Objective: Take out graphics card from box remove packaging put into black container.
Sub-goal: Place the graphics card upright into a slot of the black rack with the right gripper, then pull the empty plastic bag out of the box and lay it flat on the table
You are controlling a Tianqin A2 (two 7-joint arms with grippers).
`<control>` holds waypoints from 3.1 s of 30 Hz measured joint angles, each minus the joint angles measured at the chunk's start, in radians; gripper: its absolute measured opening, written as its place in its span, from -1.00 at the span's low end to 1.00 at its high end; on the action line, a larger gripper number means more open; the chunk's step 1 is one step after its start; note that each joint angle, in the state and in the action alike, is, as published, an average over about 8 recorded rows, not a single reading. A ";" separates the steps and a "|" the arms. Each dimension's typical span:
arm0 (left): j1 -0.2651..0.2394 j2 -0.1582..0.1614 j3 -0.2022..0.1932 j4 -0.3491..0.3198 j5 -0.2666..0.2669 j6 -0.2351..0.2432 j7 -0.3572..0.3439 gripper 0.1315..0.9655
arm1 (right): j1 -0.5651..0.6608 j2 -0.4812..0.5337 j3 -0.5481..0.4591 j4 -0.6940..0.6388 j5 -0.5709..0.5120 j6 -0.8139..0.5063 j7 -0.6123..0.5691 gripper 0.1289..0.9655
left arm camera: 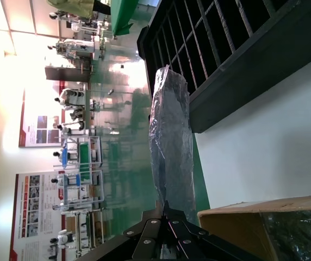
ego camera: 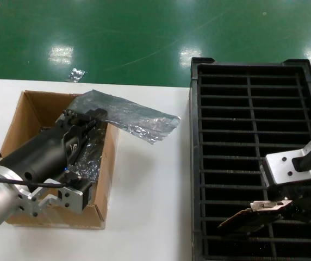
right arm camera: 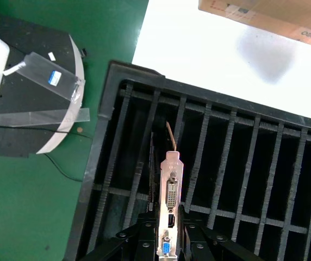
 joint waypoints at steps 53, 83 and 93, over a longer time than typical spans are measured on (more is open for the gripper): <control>0.000 0.000 0.000 0.000 0.000 0.000 0.000 -0.98 | -0.227 0.181 0.287 0.085 0.014 0.127 -0.163 0.69; 0.000 0.000 0.000 0.000 0.000 0.000 0.000 -0.98 | -0.804 0.128 1.148 -0.222 0.939 0.191 -0.220 1.00; 0.000 0.000 0.000 0.000 0.000 0.000 0.000 -0.98 | -0.893 0.087 1.320 -0.288 1.101 0.112 -0.136 1.00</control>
